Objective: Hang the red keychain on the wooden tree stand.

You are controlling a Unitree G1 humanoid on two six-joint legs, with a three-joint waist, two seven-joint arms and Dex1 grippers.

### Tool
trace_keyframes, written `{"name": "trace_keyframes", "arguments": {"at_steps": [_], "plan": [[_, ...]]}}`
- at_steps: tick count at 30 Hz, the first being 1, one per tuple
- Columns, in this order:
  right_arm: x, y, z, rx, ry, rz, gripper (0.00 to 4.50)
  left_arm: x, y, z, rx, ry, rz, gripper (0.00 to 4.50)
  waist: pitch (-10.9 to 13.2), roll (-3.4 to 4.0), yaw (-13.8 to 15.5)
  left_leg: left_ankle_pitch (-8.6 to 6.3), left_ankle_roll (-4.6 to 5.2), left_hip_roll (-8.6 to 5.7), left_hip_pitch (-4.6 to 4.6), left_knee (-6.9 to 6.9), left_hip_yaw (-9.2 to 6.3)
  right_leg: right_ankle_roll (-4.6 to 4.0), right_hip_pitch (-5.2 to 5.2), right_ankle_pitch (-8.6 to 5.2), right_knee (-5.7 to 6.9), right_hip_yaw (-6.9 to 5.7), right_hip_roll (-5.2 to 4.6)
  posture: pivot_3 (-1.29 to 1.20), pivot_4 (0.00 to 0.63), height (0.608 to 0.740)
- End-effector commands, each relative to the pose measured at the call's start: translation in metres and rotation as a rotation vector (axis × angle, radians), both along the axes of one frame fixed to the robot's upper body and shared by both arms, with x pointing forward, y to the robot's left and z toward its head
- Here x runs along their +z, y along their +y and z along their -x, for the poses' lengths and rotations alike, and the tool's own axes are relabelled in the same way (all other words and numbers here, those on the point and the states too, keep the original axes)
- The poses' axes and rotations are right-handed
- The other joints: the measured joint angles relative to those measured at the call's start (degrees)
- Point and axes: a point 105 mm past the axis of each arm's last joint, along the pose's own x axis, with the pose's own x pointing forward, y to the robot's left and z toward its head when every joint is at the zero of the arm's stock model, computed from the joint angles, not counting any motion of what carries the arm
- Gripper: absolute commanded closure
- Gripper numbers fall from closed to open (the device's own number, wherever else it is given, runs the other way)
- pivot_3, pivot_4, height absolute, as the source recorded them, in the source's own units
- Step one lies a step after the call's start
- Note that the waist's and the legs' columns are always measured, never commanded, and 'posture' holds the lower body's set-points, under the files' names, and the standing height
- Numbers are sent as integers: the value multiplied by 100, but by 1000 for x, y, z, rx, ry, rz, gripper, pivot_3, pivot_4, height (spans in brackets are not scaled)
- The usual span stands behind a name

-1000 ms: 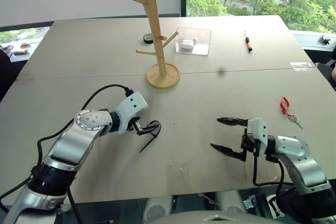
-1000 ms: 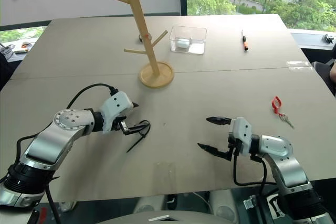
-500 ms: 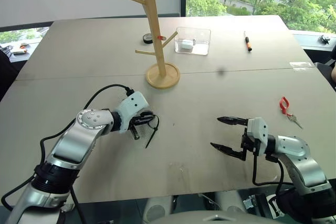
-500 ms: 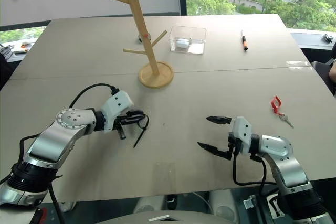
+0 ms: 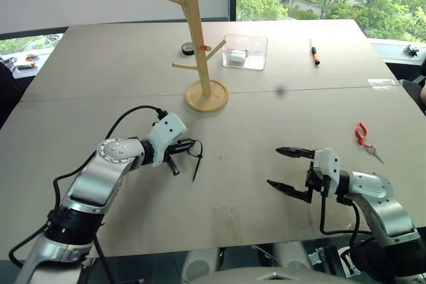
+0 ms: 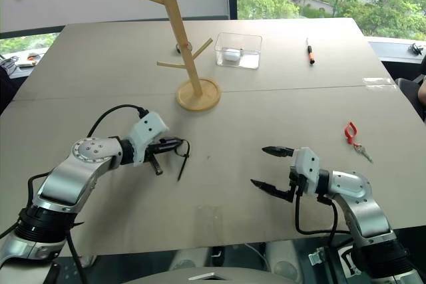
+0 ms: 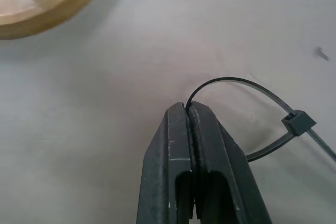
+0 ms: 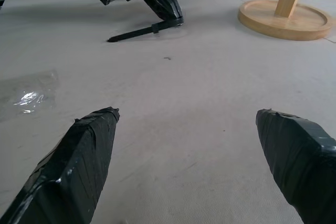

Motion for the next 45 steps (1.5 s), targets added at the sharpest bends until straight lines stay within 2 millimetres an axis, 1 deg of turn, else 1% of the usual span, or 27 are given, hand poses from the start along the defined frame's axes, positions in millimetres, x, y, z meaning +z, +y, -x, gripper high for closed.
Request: {"name": "trace_keyframes", "arguments": {"at_steps": [1,3,4,6,7,8,9,10,13,15,19,24,25,28,29,30,32,33,34,35,36,37,38,40,42,44,45], "plan": [[20,-2,-2,-3,-68,-41,0,25,38,-23,245,-119,49,4487,0,-2,-6,0,0,0,1,2,-2,2,1,2,0,0,2,0,150,740],[22,-2,-4,-3,-72,-46,0,34,61,-35,394,-185,72,4487,0,-2,-9,0,0,0,1,2,-1,3,0,6,1,1,5,0,150,740],[23,-1,-5,-1,-76,-47,0,42,77,-42,500,-226,101,4487,0,-2,-8,0,0,0,2,2,-2,2,0,7,2,0,6,0,150,740],[25,1,-7,1,-82,-51,0,58,122,-50,769,-322,147,4487,1,-6,-8,0,0,0,1,5,-3,2,1,8,4,-1,7,0,150,740],[26,2,-8,2,-85,-52,0,63,143,-50,884,-350,182,4487,3,-11,-17,0,0,0,0,8,-6,2,1,9,5,-3,8,0,150,740],[27,3,-9,2,-89,-53,0,66,168,-45,1015,-381,218,4487,3,-11,-17,0,0,1,-1,9,-6,2,0,9,5,-3,9,0,150,740],[28,3,-9,2,-92,-53,0,67,186,-40,1113,-399,250,4487,2,-12,-21,0,0,1,-1,9,-6,2,1,9,5,-2,9,0,150,740],[29,3,-10,2,-94,-53,0,67,200,-34,1194,-411,278,4487,2,-11,-15,0,-1,0,-1,9,-3,2,1,9,5,-1,7,0,150,740],[30,2,-12,0,-98,-51,0,60,226,-20,1367,-435,335,4487,-1,-20,-11,0,-1,-4,-1,9,-1,2,2,10,5,-3,-6,0,150,740],[31,2,-13,-1,-101,-48,0,55,239,-9,1471,-452,371,4487,-6,-28,5,0,-2,-5,0,9,-2,2,2,11,6,-3,-11,0,150,740],[33,1,-14,1,-104,-40,0,53,254,7,1602,-499,411,4487,-17,-47,10,-1,-4,-6,-2,19,-9,3,7,13,7,-10,-28,0,150,740],[33,0,-15,4,-103,-37,0,59,257,14,1647,-551,429,4487,-18,-49,3,-1,-6,-5,-1,19,-8,3,7,14,7,-7,-35,0,150,740],[33,1,-15,6,-103,-37,0,60,256,14,1645,-560,435,3980,-18,-49,4,-1,-7,-5,-2,19,-8,2,7,14,7,-8,-36,0,150,740],[33,1,-15,9,-104,-38,0,66,252,12,1630,-590,437,2945,-18,-50,4,-2,-7,-5,-2,19,-8,2,7,15,7,-8,-37,0,150,740],[33,2,-16,9,-105,-38,0,67,251,12,1630,-597,439,2498,-18,-50,2,-2,-7,-5,-2,19,-8,2,7,15,7,-8,-37,0,150,740],[33,2,-16,9,-105,-38,0,67,251,12,1630,-601,441,1953,-18,-50,-2,-2,-8,-6,-2,19,-8,2,7,15,7,-7,-37,0,150,740],[33,2,-16,9,-106,-39,0,67,250,11,1628,-603,449,1329,-18,-50,-5,-2,-8,-5,-2,19,-8,2,6,15,7,-6,-36,0,150,740],[33,2,-16,9,-107,-39,0,67,249,11,1627,-602,450,781,-18,-50,-4,-2,-8,-5,-1,19,-8,2,6,15,7,-6,-36,0,150,740],[33,2,-16,8,-108,-40,0,67,248,11,1622,-601,453,578,-18,-50,-4,-3,-9,-5,-1,19,-8,2,6,15,7,-7,-36,0,150,740],[33,1,-17,5,-108,-40,0,68,246,9,1611,-602,457,177,-18,-50,-2,-3,-9,-5,-1,19,-7,2,6,15,7,-7,-36,0,150,740],[33,1,-17,1,-109,-41,0,70,244,8,1598,-609,463,65,-18,-50,-1,-3,-9,-5,-2,19,-7,2,6,15,7,-6,-37,0,150,740],[34,0,-18,-9,-112,-43,0,74,239,4,1561,-621,478,65,-18,-50,0,-3,-9,-5,-2,19,-7,2,7,15,7,-6,-37,0,150,740],[35,-1,-19,-21,-113,-47,0,78,233,-1,1515,-628,503,65,-19,-50,2,-3,-9,-5,-2,19,-7,2,7,15,7,-7,-37,0,150,740],[40,-7,-24,-71,-104,-76,0,84,213,-15,1363,-624,557,65,-19,-50,9,-3,-9,-5,-2,19,-7,2,7,15,7,-7,-37,0,150,740],[47,-16,-32,-146,-84,-115,0,97,187,-23,1187,-666,552,65,-19,-51,11,-2,-9,-6,-3,20,-7,1,7,15,7,-8,-39,0,150,740],[58,-31,-44,-262,-85,-185,0,106,150,-29,951,-679,555,65,-19,-50,-1,-2,-10,-6,-3,20,-1,1,7,15,6,-1,-42,0,150,740],[64,-41,-52,-339,-84,-233,0,106,129,-29,833,-667,555,65,-19,-50,-5,-2,-11,-6,-4,19,1,1,6,15,6,4,-44,0,150,740]]}}
